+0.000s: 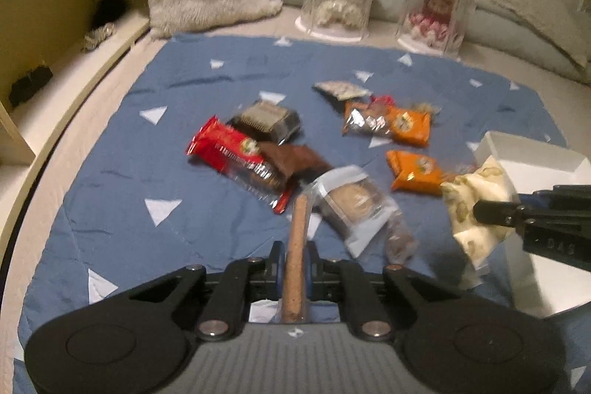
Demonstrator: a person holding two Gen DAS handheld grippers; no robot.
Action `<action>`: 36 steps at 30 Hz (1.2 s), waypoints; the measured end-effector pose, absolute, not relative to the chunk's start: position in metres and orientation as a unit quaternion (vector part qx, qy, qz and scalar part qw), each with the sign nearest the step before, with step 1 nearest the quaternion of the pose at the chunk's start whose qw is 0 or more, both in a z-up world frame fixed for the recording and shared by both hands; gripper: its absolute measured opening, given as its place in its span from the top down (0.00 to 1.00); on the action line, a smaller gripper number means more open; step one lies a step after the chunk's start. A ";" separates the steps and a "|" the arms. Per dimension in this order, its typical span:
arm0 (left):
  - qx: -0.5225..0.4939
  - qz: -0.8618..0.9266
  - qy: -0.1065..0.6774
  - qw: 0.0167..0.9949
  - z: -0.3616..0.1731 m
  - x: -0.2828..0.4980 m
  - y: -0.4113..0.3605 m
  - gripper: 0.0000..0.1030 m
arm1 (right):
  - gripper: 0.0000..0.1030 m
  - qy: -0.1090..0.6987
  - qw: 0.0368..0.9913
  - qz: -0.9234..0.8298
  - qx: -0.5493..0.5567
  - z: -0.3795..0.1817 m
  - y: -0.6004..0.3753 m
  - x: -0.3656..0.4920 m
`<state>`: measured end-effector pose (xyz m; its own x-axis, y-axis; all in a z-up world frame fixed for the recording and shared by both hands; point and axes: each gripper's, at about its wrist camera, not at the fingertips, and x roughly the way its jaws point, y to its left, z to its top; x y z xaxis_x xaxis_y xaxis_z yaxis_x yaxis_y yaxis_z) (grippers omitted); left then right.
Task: Organize snacks
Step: 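Close the right tool on the cream bag while the left tool grasps the stick snack, then carry both snacks over the white tray and open both tools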
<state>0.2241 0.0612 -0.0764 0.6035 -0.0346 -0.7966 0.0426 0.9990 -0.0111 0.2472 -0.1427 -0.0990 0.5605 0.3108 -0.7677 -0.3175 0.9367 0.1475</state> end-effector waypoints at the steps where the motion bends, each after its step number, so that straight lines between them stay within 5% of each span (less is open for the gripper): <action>1: 0.004 -0.024 0.439 0.898 -0.072 0.222 0.057 0.89 | 0.76 0.430 0.885 0.176 -0.001 -0.096 -0.145 0.246; 18: 0.002 -0.121 0.385 0.915 -0.032 0.204 -0.063 0.89 | 0.76 0.374 0.923 0.081 0.050 -0.054 -0.235 0.181; 36: 0.003 -0.225 0.409 0.884 -0.053 0.204 -0.202 0.89 | 0.76 0.377 0.922 -0.038 0.081 -0.057 -0.350 0.118</action>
